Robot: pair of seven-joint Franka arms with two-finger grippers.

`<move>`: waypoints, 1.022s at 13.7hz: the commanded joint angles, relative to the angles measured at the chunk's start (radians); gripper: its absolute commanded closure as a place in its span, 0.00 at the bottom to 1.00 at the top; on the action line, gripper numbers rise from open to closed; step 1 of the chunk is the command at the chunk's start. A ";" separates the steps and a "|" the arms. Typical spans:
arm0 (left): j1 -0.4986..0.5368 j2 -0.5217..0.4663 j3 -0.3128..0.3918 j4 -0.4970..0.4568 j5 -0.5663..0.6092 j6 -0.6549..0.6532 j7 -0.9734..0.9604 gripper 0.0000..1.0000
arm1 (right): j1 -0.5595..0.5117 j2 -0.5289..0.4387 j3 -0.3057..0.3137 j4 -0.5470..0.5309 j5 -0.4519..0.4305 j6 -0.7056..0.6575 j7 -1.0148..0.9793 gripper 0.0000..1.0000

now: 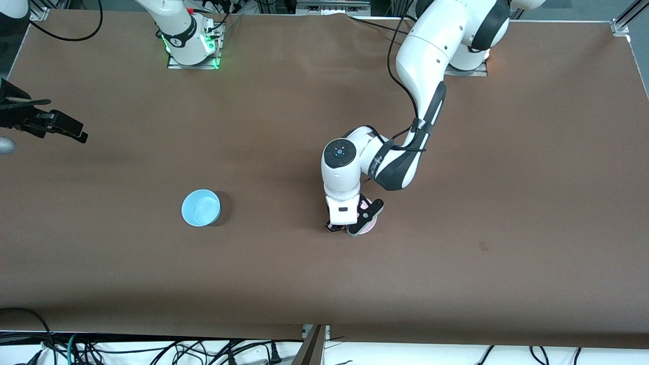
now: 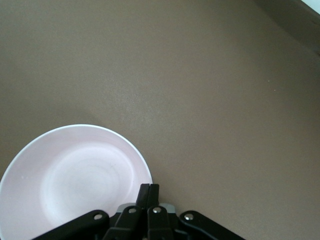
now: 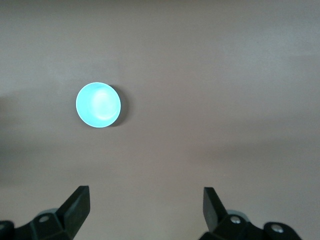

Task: Stack pink and blue bowls on white bowl
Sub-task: 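Open the left gripper and raise it while the right gripper reaches the blue bowl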

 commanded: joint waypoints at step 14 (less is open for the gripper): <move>0.112 -0.223 0.009 0.043 -0.127 -0.406 0.353 1.00 | -0.004 0.153 0.005 0.007 0.012 -0.009 -0.009 0.00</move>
